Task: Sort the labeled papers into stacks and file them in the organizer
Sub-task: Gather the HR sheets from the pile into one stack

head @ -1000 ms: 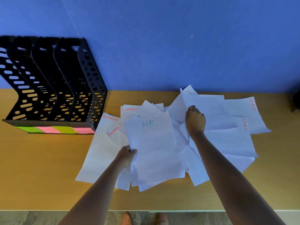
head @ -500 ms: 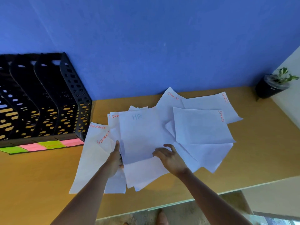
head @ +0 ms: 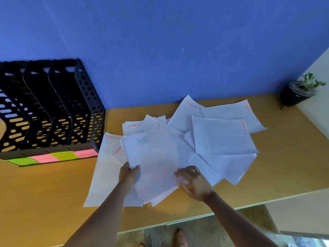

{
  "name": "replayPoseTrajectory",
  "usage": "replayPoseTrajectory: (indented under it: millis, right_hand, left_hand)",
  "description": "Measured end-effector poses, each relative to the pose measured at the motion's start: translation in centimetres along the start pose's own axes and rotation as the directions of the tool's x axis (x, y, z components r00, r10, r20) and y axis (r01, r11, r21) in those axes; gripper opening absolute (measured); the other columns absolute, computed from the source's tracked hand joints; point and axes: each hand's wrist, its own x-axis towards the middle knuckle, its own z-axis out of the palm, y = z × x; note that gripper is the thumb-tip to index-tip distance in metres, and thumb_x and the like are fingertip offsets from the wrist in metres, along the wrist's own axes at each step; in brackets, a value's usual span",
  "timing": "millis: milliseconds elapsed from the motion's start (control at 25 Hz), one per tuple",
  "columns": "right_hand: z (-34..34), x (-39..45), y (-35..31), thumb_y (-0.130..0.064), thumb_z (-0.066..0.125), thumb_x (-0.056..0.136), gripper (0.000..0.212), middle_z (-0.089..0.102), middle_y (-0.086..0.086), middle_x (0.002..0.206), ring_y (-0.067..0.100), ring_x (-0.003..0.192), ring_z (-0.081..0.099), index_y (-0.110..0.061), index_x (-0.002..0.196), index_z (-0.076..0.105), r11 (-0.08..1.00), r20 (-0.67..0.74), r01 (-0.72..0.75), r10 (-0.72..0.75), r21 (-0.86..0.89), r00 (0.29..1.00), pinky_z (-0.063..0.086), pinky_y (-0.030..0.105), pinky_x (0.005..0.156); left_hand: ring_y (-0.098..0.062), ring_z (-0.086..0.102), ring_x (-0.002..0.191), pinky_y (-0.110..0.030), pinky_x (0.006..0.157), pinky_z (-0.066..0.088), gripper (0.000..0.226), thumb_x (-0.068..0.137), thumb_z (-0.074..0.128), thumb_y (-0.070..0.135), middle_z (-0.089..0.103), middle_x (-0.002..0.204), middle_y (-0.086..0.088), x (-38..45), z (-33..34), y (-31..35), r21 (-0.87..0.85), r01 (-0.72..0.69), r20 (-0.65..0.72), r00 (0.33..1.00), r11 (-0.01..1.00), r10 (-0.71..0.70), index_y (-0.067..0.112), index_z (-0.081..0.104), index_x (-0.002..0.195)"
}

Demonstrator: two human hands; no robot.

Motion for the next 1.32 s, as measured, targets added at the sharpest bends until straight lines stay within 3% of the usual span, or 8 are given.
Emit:
replayPoseTrajectory:
  millis: [200, 360, 480, 640, 880, 1000, 1120, 1320]
  right_hand:
    - [-0.5, 3.1, 0.7, -0.022, 0.059, 0.096, 0.017, 0.065, -0.003, 0.110, 0.020, 0.100, 0.063, -0.016, 0.112, 0.059, 0.833, -0.111, -0.499, 0.534, 0.238, 0.838, 0.051, 0.030, 0.079]
    - [0.2, 4.8, 1.1, -0.028, 0.069, 0.088, 0.043, 0.059, 0.014, 0.117, 0.033, 0.107, 0.060, -0.005, 0.119, 0.050, 0.531, -0.096, -0.819, 0.846, 0.217, 0.524, 0.051, 0.040, 0.085]
    - [0.4, 6.3, 0.6, -0.039, 0.078, 0.078, 0.067, 0.056, 0.021, 0.120, 0.042, 0.111, 0.057, 0.001, 0.120, 0.045, 0.280, -0.040, -0.909, 0.959, 0.307, 0.282, 0.049, 0.045, 0.089]
    - [0.4, 8.0, 0.5, -0.036, 0.080, 0.078, 0.071, 0.060, 0.023, 0.120, 0.044, 0.110, 0.059, 0.001, 0.122, 0.040, -0.035, 0.091, -0.892, 0.996, 0.450, 0.007, 0.048, 0.041, 0.086]
    - [0.3, 8.6, 1.3, -0.028, 0.064, 0.089, 0.027, 0.068, 0.018, 0.090, 0.034, 0.090, 0.063, -0.002, 0.088, 0.067, -0.093, 0.175, -0.852, 0.985, 0.515, -0.001, 0.048, 0.035, 0.075]
    - [0.0, 9.0, 0.5, -0.015, 0.065, 0.089, 0.026, 0.062, 0.009, 0.068, 0.024, 0.073, 0.063, -0.006, 0.066, 0.055, -0.273, 0.298, -0.630, 0.952, 0.727, -0.069, 0.051, 0.034, 0.073]
    - [-0.1, 9.3, -1.2, -0.007, 0.065, 0.087, 0.023, 0.067, 0.008, 0.072, 0.017, 0.068, 0.066, -0.008, 0.065, 0.060, -0.362, 0.377, -0.461, 0.924, 0.810, -0.062, 0.055, 0.027, 0.068]
    - [-0.1, 9.6, -5.2, -0.010, 0.054, 0.096, 0.026, 0.067, 0.004, 0.076, 0.022, 0.075, 0.062, -0.004, 0.074, 0.065, -0.082, 0.098, -0.380, 0.995, 0.921, 0.023, 0.052, 0.024, 0.067]
  left_hand:
    - [-0.036, 0.056, 0.120, -0.043, 0.096, 0.046, 0.040, 0.096, 0.057, 0.001, 0.060, 0.132, -0.019, 0.2, -6.1, -1.7, 0.003, -0.068, -0.083, 0.994, 0.998, 0.068, 0.000, 0.055, 0.136]
    - [-0.033, 0.057, 0.112, -0.042, 0.088, 0.043, 0.036, 0.097, 0.055, 0.002, 0.059, 0.134, -0.019, -0.8, -10.0, -3.6, -0.006, -0.064, -0.191, 0.980, 0.998, 0.062, 0.001, 0.056, 0.134]
    - [-0.040, 0.052, 0.123, -0.046, 0.091, 0.042, 0.041, 0.099, 0.054, 0.005, 0.054, 0.140, -0.019, -1.8, -11.1, -5.7, 0.003, -0.028, -0.247, 0.969, 1.000, 0.027, 0.002, 0.051, 0.140]
    - [-0.042, 0.049, 0.126, -0.045, 0.089, 0.040, 0.045, 0.099, 0.055, 0.008, 0.051, 0.144, -0.019, -2.2, -11.6, -6.8, 0.012, 0.004, -0.284, 0.959, 1.000, 0.000, 0.004, 0.047, 0.144]
    - [-0.038, 0.054, 0.114, -0.043, 0.085, 0.041, 0.041, 0.099, 0.056, 0.010, 0.057, 0.137, -0.018, -2.3, -11.5, -6.8, -0.010, 0.009, -0.275, 0.961, 1.000, -0.012, 0.003, 0.052, 0.139]
    - [-0.032, 0.053, 0.105, -0.041, 0.086, 0.040, 0.041, 0.099, 0.056, 0.009, 0.057, 0.136, -0.018, -2.4, -11.0, -6.4, -0.011, -0.003, -0.247, 0.969, 1.000, 0.000, 0.004, 0.053, 0.139]
    - [-0.028, 0.050, 0.099, -0.040, 0.085, 0.040, 0.040, 0.099, 0.056, 0.010, 0.058, 0.133, -0.015, -2.6, -10.5, -6.2, -0.012, 0.005, -0.221, 0.975, 1.000, -0.007, 0.007, 0.054, 0.138]
    - [-0.027, 0.054, 0.087, -0.044, 0.080, 0.045, 0.034, 0.095, 0.056, 0.006, 0.065, 0.101, -0.004, -2.5, -10.2, -6.3, 0.004, 0.037, -0.227, 0.973, 0.999, -0.035, 0.008, 0.061, 0.129]
